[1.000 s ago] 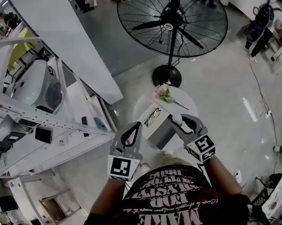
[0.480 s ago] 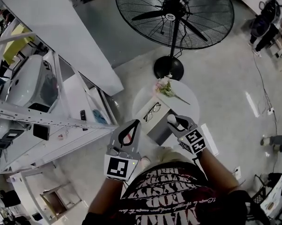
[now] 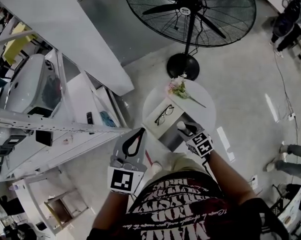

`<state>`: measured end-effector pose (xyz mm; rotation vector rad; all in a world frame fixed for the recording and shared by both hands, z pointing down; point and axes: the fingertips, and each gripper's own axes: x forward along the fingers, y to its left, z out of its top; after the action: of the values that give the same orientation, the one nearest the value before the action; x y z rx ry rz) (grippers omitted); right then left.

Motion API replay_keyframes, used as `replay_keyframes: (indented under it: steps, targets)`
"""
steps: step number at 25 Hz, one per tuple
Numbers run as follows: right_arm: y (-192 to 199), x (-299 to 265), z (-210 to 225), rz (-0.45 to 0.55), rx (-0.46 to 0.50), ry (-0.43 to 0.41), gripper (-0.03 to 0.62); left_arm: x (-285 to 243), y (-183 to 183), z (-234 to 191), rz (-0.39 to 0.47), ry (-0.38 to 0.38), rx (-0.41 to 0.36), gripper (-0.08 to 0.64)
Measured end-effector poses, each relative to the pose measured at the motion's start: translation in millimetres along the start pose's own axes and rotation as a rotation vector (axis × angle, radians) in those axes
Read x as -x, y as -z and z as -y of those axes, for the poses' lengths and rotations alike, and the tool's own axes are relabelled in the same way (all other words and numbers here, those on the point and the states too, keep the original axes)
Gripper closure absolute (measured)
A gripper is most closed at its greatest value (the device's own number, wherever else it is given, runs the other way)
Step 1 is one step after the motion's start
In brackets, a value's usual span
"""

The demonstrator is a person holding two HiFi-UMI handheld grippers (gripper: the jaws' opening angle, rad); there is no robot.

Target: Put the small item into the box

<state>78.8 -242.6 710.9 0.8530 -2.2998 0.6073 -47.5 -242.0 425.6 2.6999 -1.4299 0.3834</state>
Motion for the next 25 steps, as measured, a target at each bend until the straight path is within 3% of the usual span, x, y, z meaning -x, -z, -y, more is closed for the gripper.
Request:
replay_keyframes:
  steps: [17,25]
  targets:
    - [91.6,-69.0,14.3,-0.274,-0.009,-0.003,0.426,19.1,10.6,-10.9,-0.035,-0.054,0.028,0.56]
    - [122.8,-92.7,4.2,-0.389,0.051,-0.001,0.424,18.7,15.0,-9.0,-0.045,-0.035,0.011,0.56]
